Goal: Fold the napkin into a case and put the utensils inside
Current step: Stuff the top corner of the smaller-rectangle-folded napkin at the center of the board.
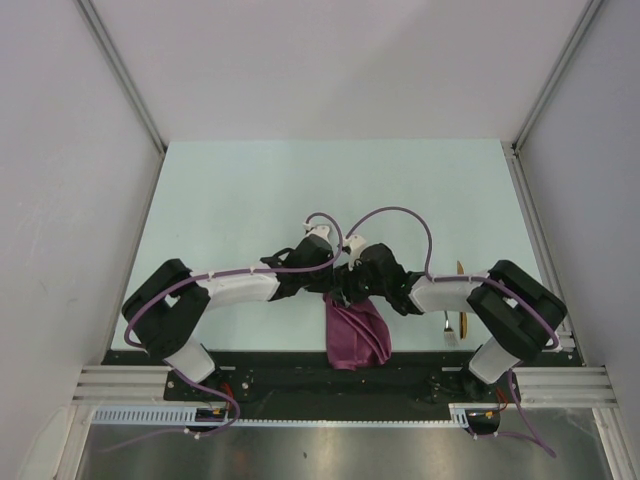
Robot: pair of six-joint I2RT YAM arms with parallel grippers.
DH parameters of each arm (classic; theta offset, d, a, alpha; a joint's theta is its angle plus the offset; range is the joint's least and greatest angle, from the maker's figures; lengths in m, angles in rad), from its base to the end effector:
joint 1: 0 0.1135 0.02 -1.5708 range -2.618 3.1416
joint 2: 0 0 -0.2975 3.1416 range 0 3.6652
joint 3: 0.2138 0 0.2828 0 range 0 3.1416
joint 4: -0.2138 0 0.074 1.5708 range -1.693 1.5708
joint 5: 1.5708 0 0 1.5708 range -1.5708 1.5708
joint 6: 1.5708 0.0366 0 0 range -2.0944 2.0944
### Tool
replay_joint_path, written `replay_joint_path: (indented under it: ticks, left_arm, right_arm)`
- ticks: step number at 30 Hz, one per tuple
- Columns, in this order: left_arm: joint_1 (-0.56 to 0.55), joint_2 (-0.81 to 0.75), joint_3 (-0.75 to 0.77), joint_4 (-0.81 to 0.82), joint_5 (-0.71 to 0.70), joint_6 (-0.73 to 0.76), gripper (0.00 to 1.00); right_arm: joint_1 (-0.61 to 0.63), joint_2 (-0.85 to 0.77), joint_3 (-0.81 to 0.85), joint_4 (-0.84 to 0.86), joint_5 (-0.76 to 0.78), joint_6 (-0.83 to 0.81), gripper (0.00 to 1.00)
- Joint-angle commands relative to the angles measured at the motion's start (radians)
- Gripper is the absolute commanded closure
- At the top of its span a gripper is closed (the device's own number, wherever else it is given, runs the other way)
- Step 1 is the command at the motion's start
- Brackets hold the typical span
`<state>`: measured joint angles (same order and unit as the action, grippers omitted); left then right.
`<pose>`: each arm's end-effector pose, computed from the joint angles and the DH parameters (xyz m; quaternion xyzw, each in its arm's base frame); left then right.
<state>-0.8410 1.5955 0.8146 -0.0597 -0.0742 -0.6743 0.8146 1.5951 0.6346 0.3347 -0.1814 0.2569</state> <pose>0.2284 -0.2513 0.1767 0.0645 0.9313 -0.2200 0.2830 0.2175 0.2402 0.1544 -0.2837 0.8412 0.3007 0.3486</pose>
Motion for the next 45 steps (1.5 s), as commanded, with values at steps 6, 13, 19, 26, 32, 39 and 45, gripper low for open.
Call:
replay_joint_path:
  ticks: [6,13,19,26,32,39,45]
  left_arm:
    - [0.005,-0.043,-0.012,0.046,0.031,-0.018,1.00]
    - [0.005,-0.042,-0.014,0.046,0.036,-0.016,1.00]
    - [0.005,-0.052,-0.015,0.050,0.040,0.005,1.00]
    - [0.003,-0.058,-0.014,0.055,0.050,0.038,1.00]
    - [0.005,-0.074,-0.022,0.054,0.060,0.045,1.00]
    - [0.003,-0.071,-0.009,0.054,0.067,0.061,1.00]
    - [0.005,-0.052,-0.020,0.057,0.106,0.033,1.00]
  right_arm:
    - [0.003,0.031,0.022,0.056,0.014,0.018,0.66]
    - [-0.041,0.028,0.010,0.105,-0.105,0.091,0.98]
    - [-0.101,0.022,-0.036,0.132,-0.202,0.209,1.00]
    - [-0.166,0.022,-0.070,0.153,-0.270,0.291,1.00]
    - [-0.167,0.084,-0.020,0.177,-0.319,0.370,1.00]
    - [-0.160,0.143,0.002,0.234,-0.340,0.482,1.00]
    - [-0.170,0.219,0.043,0.248,-0.300,0.656,1.00]
